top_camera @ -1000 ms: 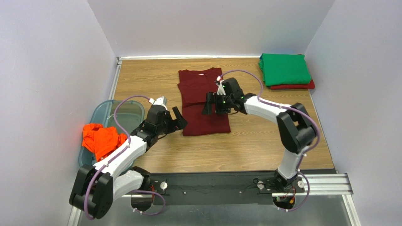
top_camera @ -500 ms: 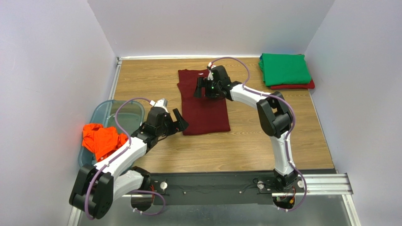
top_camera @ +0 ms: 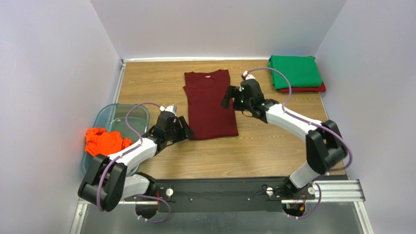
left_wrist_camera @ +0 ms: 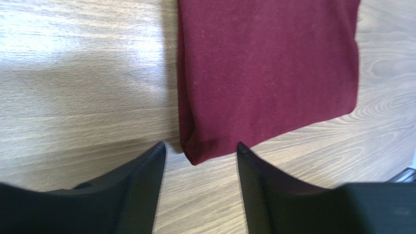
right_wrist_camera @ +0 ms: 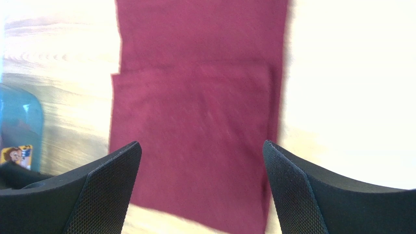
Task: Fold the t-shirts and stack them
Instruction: Fold the tshirt
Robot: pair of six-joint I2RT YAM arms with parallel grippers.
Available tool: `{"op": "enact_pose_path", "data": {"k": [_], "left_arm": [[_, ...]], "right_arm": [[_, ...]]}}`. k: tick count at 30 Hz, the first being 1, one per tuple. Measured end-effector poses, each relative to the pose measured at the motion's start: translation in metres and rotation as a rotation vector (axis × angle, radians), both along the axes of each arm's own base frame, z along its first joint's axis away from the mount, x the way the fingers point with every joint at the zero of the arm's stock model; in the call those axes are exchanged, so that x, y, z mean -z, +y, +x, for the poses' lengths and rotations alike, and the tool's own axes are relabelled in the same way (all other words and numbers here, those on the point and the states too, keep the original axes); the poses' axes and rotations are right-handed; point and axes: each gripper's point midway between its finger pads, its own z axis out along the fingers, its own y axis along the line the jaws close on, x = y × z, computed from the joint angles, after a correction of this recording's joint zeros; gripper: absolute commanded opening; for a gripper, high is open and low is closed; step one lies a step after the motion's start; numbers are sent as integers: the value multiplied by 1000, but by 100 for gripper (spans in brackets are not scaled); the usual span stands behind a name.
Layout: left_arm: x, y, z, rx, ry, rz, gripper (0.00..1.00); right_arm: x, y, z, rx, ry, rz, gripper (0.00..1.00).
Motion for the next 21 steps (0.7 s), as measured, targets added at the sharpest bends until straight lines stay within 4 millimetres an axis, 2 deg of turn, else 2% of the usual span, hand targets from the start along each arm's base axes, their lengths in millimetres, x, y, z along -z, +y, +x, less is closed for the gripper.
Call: {"op": "enact_pose_path", "data": {"k": [5,10,11,13,17,20,21], "left_arm": [[13,-1,-1,5,36,12,59],[18,-2,1,8,41,12,59],[18,-3,2,8,39,11,51],[19,-4,4,10,35,8,48],[23,-7,7,21,36,5,33],[26,-9,8,36,39,4,27],[26,-10,8,37,39,4,21]], "right_arm": [[12,-24,-32,44,39,0,100],[25,-37,-51,62,78,-13,100],[27,-39,-54,64,82,-13,100],[31,-43,-60,66,92,-16,100],[45,-46,-74,53,135,-21,100],[57,-50,-84,52,173,-31,100],[62,-51,-89,47,189,-34,100]]}}
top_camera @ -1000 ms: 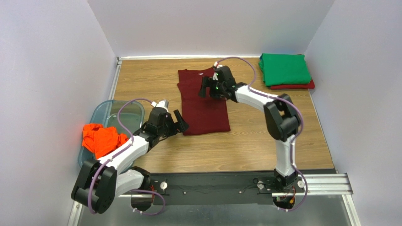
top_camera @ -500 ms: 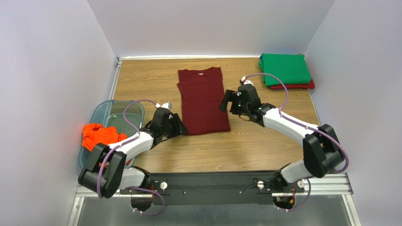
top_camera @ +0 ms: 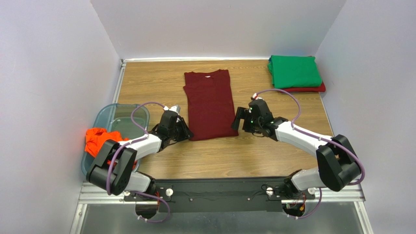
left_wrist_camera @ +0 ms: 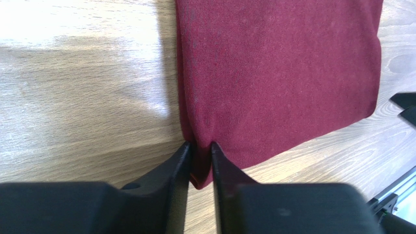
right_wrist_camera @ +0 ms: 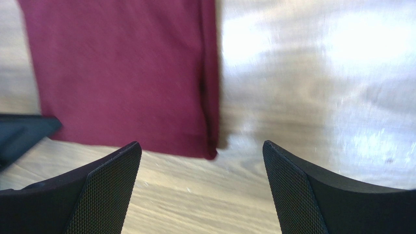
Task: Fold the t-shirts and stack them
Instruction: Fold the tshirt
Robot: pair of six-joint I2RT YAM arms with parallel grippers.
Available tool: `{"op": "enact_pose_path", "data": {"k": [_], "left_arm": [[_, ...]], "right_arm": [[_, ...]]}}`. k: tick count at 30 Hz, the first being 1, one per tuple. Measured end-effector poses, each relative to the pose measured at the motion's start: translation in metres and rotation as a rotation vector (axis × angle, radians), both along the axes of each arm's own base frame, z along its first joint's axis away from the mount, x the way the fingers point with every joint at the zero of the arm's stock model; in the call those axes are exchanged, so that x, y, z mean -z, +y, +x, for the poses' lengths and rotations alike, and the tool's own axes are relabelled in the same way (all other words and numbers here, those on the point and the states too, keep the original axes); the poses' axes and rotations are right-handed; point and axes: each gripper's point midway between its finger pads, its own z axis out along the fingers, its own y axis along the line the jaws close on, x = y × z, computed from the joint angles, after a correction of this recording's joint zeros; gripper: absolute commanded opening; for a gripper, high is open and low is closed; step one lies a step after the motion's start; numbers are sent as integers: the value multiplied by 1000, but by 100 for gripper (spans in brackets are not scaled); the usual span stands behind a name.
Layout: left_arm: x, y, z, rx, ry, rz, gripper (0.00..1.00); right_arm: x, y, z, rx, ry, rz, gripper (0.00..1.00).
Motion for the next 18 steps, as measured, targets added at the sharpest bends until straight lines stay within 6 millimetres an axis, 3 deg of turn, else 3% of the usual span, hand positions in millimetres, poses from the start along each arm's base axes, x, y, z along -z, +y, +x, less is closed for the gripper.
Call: {"op": "enact_pose_path", "data": {"k": [1,2,3,10,11,13,16,18], "left_arm": [[0,0,0,2,-1,1,12],[1,0,0,4,0,4,12],[2,0,0,4,2,4,1],[3,-3,1,20,-2,-3,0],[3,-3,1,20,-3,-3,0],[2,-3,1,21,-3,-3,0],[2,-3,1,20,-3,-3,0],[2,-3,2,20,-4,-3,0]], "right_arm": [[5,-1,-5,-5,21,-1,100],[7,-1,-7,-6,29,-2,100],[9,-1,-10,-11,40,-1,100],[15,6,-20,-52,87,30,93],[17,6,-21,-55,95,29,91],[22,7,-23,-59,112,23,76],[35,5,-25,-58,148,4,71],[37,7,-23,-59,151,6,60]]}}
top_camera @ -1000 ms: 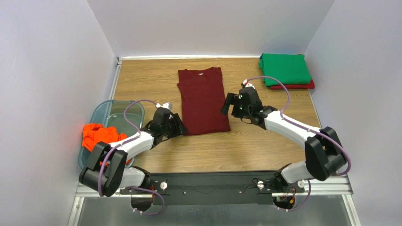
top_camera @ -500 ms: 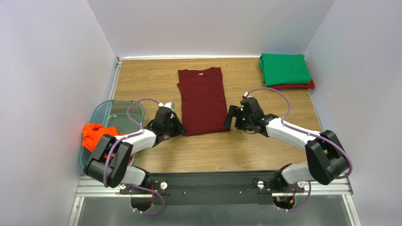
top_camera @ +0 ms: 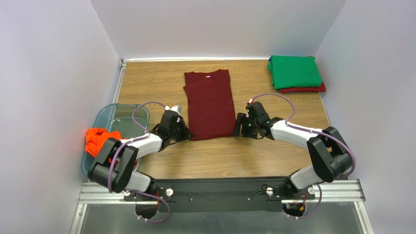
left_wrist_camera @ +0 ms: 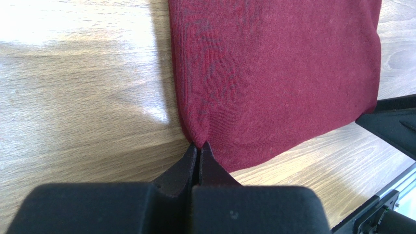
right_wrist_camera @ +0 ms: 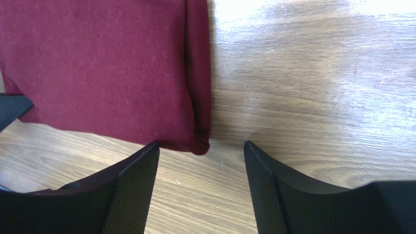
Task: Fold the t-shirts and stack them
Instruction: Fold the tshirt
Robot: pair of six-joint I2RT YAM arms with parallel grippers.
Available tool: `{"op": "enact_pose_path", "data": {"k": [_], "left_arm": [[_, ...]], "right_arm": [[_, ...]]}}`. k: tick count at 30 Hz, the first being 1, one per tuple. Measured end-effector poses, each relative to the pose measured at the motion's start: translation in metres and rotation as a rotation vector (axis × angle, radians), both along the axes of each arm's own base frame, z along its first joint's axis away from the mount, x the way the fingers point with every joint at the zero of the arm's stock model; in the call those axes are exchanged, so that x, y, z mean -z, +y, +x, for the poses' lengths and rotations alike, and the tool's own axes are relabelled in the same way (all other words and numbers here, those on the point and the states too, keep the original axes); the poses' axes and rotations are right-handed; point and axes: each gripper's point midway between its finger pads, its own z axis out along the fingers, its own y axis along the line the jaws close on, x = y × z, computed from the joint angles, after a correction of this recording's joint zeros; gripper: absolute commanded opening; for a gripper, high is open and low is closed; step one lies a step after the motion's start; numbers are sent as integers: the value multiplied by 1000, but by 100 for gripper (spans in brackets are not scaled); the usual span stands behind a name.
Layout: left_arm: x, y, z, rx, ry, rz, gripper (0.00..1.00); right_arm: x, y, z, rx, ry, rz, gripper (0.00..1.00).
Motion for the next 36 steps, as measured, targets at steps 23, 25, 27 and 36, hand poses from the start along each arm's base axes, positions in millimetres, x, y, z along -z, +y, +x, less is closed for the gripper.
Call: {"op": "enact_pose_path", "data": {"k": [23,25,27,36], "left_arm": [[-1,0,0,0,0,-1,0],[-1,1,-2,0,2,0,0],[-5,2,-4,0,2,1,0],[-45,3,-15,10,-75,-44,0]], "right_arm": [[11,10,1,-24,37,34,1],[10,12,-1,-34,40,42,1],[6,15,-3,-53,41,59,1],[-24,22,-24,-119,39,151,1]]}}
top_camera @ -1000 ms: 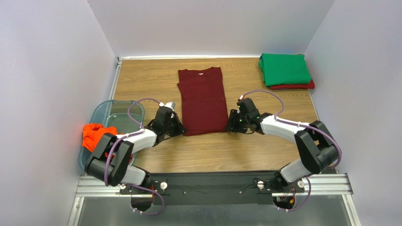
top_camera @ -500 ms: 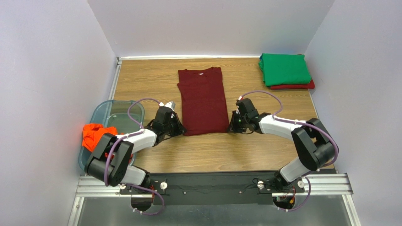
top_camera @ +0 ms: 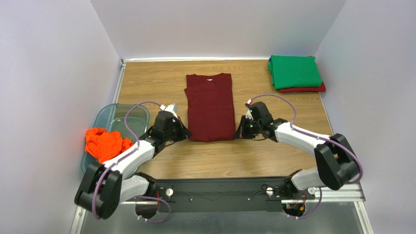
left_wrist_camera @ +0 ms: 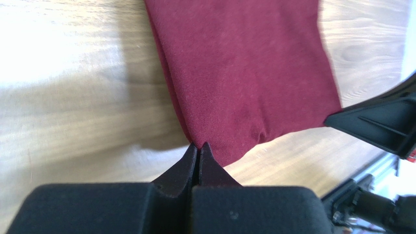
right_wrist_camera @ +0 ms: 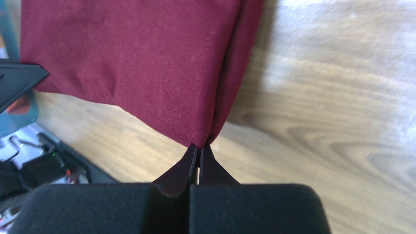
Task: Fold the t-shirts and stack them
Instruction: Fold the tshirt
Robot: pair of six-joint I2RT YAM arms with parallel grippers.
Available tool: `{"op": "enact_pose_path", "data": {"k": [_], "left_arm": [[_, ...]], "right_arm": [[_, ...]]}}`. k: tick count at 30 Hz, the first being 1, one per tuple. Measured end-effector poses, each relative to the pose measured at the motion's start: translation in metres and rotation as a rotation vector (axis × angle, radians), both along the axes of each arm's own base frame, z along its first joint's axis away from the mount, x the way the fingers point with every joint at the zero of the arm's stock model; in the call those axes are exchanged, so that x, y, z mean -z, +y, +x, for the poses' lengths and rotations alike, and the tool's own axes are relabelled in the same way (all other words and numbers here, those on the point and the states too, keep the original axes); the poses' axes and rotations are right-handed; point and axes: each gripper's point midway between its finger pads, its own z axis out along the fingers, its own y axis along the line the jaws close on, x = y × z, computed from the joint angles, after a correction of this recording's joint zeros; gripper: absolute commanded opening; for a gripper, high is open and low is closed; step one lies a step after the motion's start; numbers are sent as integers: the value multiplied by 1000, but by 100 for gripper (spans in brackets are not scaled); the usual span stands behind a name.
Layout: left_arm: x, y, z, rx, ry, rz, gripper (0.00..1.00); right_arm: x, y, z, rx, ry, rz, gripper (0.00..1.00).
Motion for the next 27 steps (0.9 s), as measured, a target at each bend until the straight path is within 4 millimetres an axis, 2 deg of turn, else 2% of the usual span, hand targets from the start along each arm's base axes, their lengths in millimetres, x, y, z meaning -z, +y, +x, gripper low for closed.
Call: {"op": "enact_pose_path", "data": {"k": [6,10,18,23,27], "left_arm": [[-36,4,-16,-4,-63,-44,0],[-57,8,-26,-9,-91,-69,0],[-118,11,-33,-25,-206,-135,0],[-133,14,-31,-47,-225,-143,0],[-137,16,-26,-71,-227,-133,0]], "right_arm": [[-30,-4,-24,-48,9,36,1],[-66,1,-40,-119,5,103,1],[-117,6,-51,-181,-26,168,1],[-132,7,-52,-188,-29,175,1],[-141,5,-43,-165,-64,152,1]]}}
